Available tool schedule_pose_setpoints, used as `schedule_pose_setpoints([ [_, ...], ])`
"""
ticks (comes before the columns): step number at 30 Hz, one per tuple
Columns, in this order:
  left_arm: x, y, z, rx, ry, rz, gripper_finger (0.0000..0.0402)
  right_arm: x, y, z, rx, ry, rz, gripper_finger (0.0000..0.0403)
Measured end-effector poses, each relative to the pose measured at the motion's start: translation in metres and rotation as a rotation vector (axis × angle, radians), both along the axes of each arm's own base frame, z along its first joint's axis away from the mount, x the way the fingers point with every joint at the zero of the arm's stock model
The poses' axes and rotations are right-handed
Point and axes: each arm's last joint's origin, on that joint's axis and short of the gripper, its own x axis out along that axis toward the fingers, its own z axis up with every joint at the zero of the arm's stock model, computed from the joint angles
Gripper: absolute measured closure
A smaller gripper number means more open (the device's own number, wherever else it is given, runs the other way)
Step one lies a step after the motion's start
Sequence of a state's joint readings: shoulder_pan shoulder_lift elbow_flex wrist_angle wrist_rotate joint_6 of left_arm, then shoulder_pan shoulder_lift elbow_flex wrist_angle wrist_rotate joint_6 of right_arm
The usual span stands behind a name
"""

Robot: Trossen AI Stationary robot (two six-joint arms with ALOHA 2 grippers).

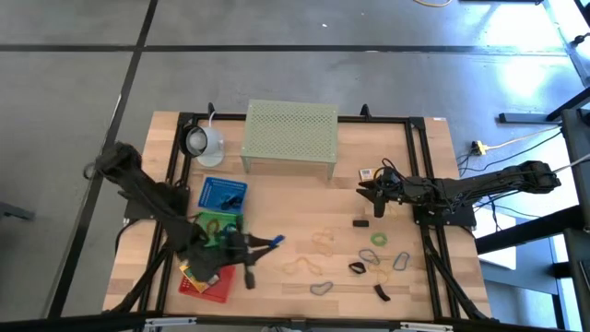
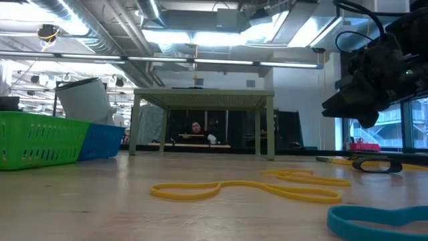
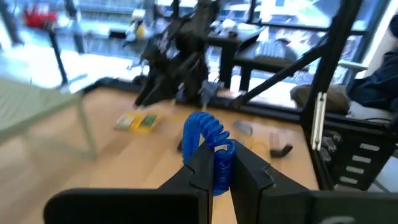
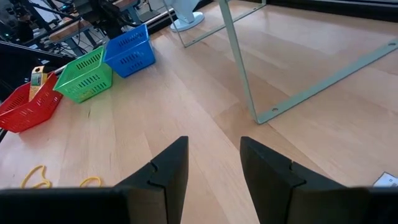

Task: Pick & Place Office Desk Supplies
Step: Put the blue spring keychain into the green bin

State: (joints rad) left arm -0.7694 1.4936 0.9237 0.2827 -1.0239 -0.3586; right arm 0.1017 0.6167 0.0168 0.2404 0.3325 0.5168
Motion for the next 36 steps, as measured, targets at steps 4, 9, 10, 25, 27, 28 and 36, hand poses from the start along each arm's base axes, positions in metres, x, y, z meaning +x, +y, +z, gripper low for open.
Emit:
schedule_pose_setpoints([
  [4,-0.035,0.006,0.006,-0.107,0.075,0.019,0.0376,0.0,0.0,0.0,0.001,0.001,0.0,0.0256],
  [9,-0.071,0.023,0.004,-0.316,0.203,0.051,0.0376,0.0,0.0,0.0,0.003,0.0,-0.001,0.0256],
  [10,-0.077,0.026,0.002,-0.358,0.248,0.063,0.0376,0.0,0.0,0.0,0.003,0.0,-0.001,0.0256],
  [25,-0.096,0.055,-0.029,-0.651,0.702,0.437,0.0373,0.0,0.0,0.0,0.035,-0.008,-0.013,0.0256],
  [27,-0.094,0.053,-0.034,-0.656,0.746,0.451,0.0372,0.0,0.0,0.0,0.055,-0.013,-0.019,0.0256],
  [28,-0.093,0.051,-0.037,-0.66,0.774,0.459,0.0372,0.0,0.0,0.0,0.061,-0.015,-0.022,0.0256],
  [36,-0.089,0.045,-0.051,-0.651,0.866,0.505,0.0371,0.0,0.0,0.0,0.064,-0.015,-0.023,0.0256],
])
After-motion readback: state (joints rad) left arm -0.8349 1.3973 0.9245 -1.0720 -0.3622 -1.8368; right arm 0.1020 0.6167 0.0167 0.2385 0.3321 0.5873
